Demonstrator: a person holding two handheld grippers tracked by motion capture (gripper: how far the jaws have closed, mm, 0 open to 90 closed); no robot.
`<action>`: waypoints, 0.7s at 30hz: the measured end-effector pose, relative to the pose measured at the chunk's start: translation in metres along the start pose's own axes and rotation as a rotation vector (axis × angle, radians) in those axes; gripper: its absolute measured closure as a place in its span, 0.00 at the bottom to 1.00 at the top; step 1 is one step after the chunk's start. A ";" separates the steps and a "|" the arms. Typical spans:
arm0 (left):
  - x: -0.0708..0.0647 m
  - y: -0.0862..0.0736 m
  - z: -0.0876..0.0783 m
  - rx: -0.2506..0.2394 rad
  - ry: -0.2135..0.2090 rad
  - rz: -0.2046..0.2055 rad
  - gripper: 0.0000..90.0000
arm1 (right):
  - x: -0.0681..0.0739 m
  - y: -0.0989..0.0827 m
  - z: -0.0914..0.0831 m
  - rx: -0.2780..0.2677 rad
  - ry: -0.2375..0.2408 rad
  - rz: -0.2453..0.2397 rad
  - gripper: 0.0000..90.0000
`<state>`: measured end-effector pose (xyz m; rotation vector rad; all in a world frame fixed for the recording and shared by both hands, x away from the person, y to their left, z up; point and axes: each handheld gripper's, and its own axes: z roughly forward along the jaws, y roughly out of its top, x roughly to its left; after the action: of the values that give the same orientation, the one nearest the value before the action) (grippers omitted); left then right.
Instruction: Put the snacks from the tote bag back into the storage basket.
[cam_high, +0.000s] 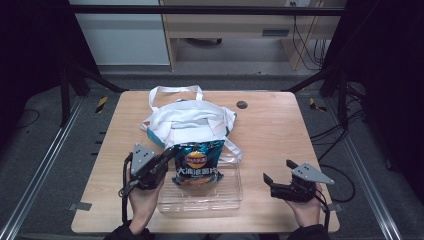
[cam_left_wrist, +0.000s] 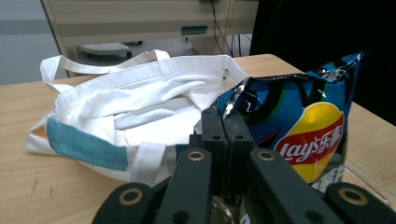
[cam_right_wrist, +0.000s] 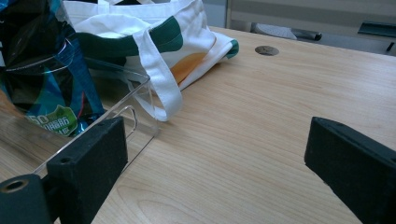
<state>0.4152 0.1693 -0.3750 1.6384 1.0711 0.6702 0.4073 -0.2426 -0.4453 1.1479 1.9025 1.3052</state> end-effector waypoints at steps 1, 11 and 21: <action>0.002 0.001 0.003 0.000 -0.001 -0.003 0.99 | 0.000 0.000 0.000 0.000 0.000 -0.001 0.07; 0.009 0.003 0.023 -0.002 0.005 -0.003 0.88 | 0.000 0.000 0.001 0.005 -0.001 0.002 0.07; 0.020 0.001 0.023 -0.005 -0.018 -0.043 0.54 | -0.001 0.000 0.001 0.005 -0.001 -0.001 0.07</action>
<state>0.4438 0.1770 -0.3827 1.6102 1.0877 0.6278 0.4082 -0.2428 -0.4460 1.1502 1.9059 1.2998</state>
